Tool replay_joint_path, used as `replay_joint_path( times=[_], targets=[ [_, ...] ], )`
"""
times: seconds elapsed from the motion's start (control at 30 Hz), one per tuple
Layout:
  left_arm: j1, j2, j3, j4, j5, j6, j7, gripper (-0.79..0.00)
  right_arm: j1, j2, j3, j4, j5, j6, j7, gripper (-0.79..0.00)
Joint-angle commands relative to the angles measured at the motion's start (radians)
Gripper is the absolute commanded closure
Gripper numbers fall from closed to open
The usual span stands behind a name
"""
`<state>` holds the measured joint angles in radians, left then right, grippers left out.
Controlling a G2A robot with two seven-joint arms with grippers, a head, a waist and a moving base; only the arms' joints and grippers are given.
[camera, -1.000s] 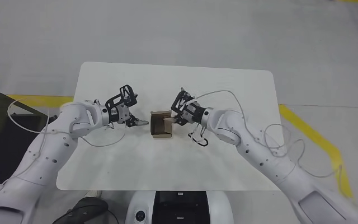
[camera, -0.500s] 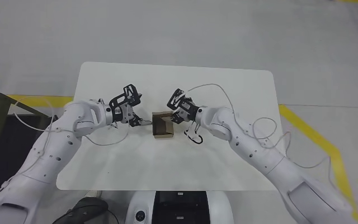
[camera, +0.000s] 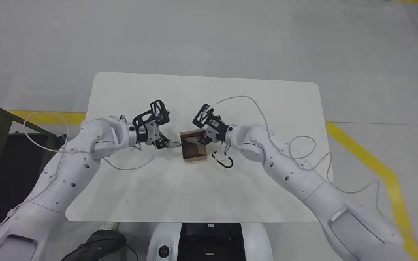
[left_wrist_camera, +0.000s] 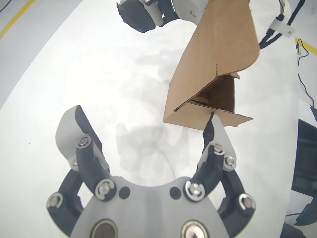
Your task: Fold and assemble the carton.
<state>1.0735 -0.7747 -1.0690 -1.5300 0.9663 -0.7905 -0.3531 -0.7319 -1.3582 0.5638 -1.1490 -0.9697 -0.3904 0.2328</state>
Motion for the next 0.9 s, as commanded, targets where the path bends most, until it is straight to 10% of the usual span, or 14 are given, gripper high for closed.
replay_joint_path(
  times=[0.0, 0.87],
  targets=[
    [0.0, -0.001, -0.002, -0.001, 0.003, 0.006, 0.0, -0.785, -0.002, -0.004, 0.003, 0.007, 0.003, 0.005, 0.002, -0.785],
    [0.029, -0.008, -0.041, -0.027, 0.027, 0.018, -0.024, -0.785, -0.084, -0.002, 0.13, -0.033, 0.039, 0.03, 0.033, -0.785]
  ],
)
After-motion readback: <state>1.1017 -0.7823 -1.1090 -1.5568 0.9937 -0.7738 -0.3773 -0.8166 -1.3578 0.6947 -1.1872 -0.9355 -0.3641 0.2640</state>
